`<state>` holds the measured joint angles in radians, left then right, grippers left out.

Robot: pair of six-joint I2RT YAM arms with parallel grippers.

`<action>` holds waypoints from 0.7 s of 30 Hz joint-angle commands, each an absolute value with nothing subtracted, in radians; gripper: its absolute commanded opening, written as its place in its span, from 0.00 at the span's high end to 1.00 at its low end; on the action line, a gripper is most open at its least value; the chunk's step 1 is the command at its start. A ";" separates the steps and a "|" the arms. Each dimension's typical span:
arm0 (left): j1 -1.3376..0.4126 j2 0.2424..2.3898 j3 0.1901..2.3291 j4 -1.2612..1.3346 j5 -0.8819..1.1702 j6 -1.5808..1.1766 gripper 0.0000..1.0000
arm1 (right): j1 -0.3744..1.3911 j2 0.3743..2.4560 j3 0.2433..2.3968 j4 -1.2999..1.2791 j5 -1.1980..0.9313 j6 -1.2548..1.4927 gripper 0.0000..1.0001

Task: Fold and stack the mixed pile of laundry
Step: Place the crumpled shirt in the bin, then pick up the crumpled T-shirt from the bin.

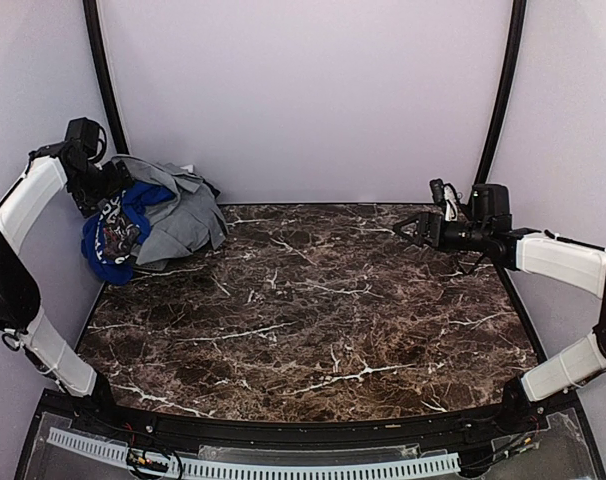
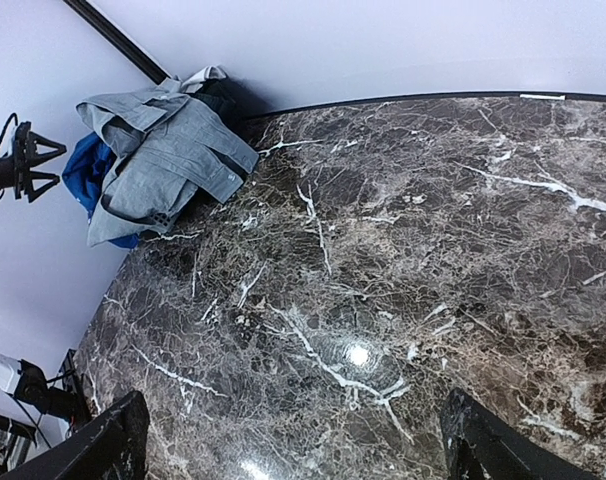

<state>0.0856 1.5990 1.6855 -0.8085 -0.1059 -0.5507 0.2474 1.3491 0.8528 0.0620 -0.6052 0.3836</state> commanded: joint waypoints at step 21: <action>0.116 1.578 1.537 -0.667 -0.137 -0.526 0.96 | 0.242 1.341 0.866 0.066 -0.619 0.386 0.02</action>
<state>0.1085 1.6661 1.5032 -0.6441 -0.0372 -0.5148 0.2474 1.3666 0.8524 0.0601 -0.6205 0.3939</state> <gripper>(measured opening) 0.394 0.985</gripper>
